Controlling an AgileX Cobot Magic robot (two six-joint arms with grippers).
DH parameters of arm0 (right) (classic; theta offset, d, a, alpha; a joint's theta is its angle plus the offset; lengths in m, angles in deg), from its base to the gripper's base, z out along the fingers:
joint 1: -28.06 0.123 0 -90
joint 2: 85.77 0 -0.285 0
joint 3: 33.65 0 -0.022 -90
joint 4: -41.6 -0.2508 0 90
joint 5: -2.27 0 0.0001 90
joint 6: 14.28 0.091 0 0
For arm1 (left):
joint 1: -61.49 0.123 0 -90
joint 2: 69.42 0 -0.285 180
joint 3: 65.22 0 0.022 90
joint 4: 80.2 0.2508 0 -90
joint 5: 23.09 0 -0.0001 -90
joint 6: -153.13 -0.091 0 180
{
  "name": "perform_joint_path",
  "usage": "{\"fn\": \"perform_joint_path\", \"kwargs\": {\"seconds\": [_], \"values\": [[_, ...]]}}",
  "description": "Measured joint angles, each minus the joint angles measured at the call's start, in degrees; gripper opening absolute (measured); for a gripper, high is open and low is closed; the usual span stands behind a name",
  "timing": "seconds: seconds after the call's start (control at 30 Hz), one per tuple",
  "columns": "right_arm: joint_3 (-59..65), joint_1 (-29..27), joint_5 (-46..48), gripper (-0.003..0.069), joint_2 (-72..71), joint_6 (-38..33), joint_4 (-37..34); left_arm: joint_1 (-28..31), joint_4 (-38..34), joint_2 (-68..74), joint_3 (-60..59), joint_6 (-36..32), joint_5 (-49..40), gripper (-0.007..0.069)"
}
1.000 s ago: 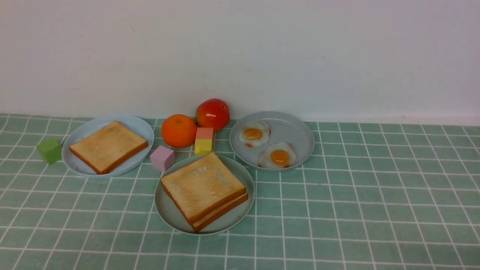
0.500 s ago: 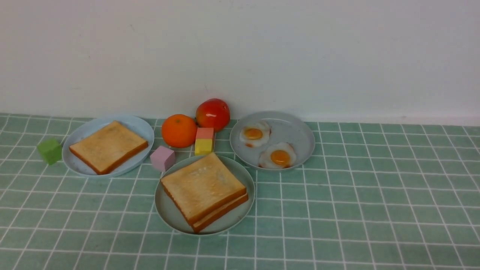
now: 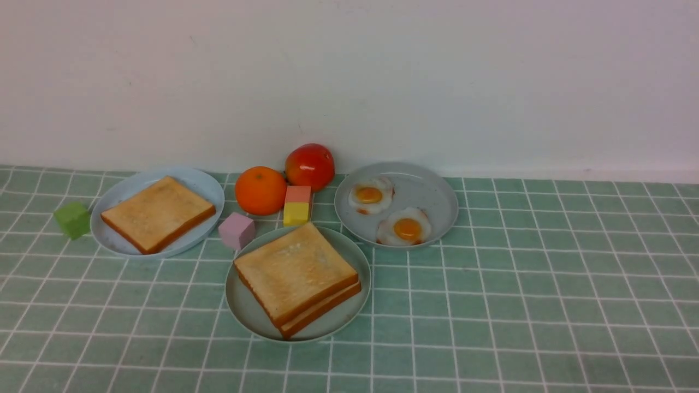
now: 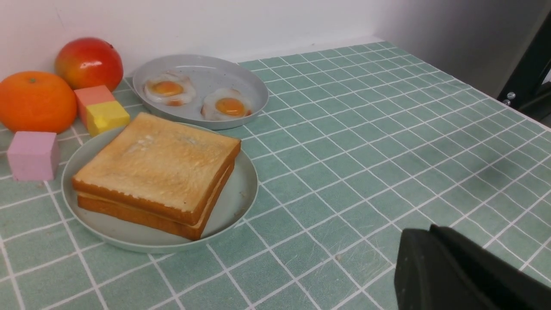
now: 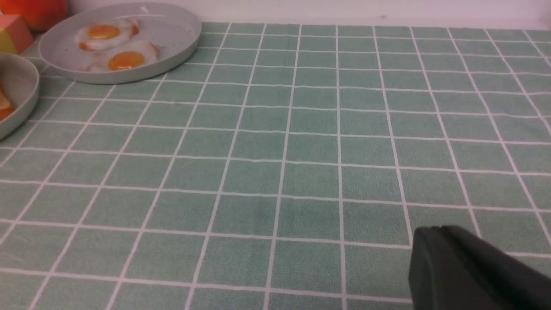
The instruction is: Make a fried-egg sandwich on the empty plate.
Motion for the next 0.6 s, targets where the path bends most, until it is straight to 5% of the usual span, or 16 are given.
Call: {"fn": "perform_joint_path", "kwargs": {"seconds": [0.6], "values": [[0.0,0.0,0.1,0.0029,0.0,-0.1,0.0,1.9,0.1,-0.2,-1.9,-0.3,1.3,0.0023]]}}
